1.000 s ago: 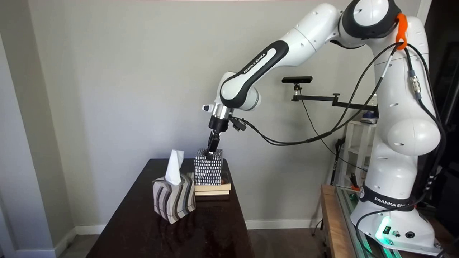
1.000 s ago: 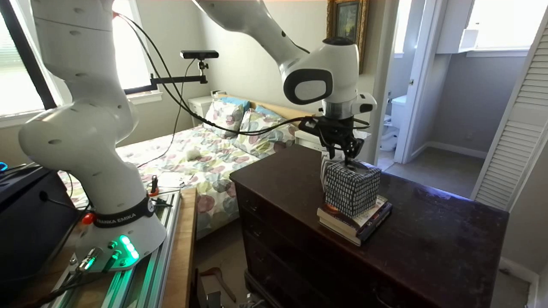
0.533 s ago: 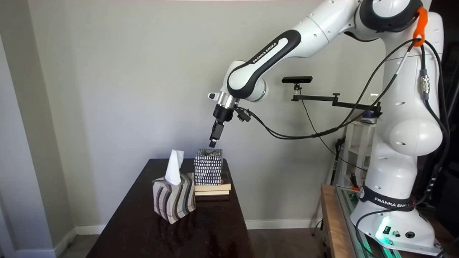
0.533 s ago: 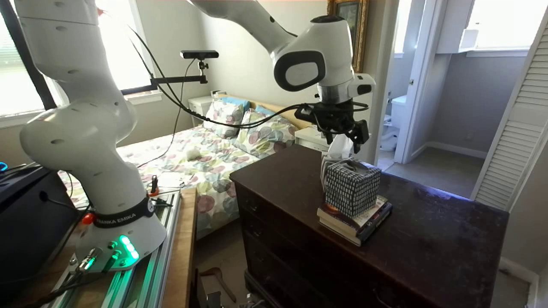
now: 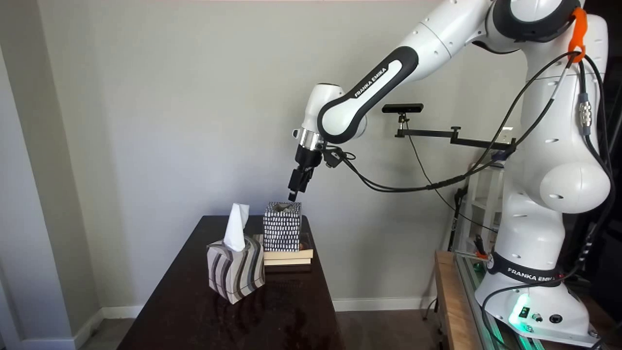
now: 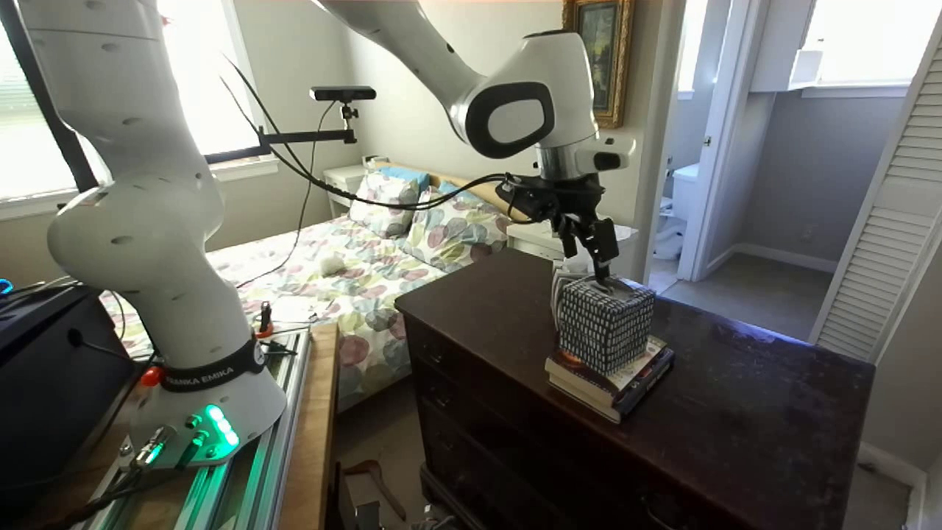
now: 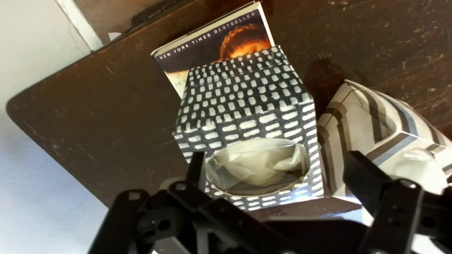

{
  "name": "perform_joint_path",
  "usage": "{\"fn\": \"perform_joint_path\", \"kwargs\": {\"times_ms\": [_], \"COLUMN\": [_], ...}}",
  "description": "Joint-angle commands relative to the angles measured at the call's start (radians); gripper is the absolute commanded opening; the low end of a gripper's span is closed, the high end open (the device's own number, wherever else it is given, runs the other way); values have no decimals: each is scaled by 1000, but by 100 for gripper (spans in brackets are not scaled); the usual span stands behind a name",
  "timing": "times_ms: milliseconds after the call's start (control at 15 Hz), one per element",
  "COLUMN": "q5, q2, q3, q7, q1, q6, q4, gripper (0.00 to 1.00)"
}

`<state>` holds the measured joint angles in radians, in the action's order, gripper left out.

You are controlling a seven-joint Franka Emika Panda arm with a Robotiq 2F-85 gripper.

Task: Stack the tissue boxes on the book, then pull out a tissue

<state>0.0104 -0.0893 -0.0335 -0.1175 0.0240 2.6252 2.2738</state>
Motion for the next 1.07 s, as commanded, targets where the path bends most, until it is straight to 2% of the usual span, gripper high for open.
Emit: {"fn": "perform_joint_path", "kwargs": {"times_ms": [0, 200, 267, 467, 667, 1000], "q5": [-127, -200, -218, -187, -191, -207], "q2": [32, 37, 41, 21, -7, -71], "q3": [-116, -102, -36, 35, 77, 81], "q7": [268, 482, 551, 658, 745, 861], "q1": [-120, -177, -147, -165, -172, -175], "q6": [-70, -151, -175, -218, -187, -98], "q4": [-2, -21, -23, -49, -58, -61], "gripper": [100, 100, 100, 100, 100, 100]}}
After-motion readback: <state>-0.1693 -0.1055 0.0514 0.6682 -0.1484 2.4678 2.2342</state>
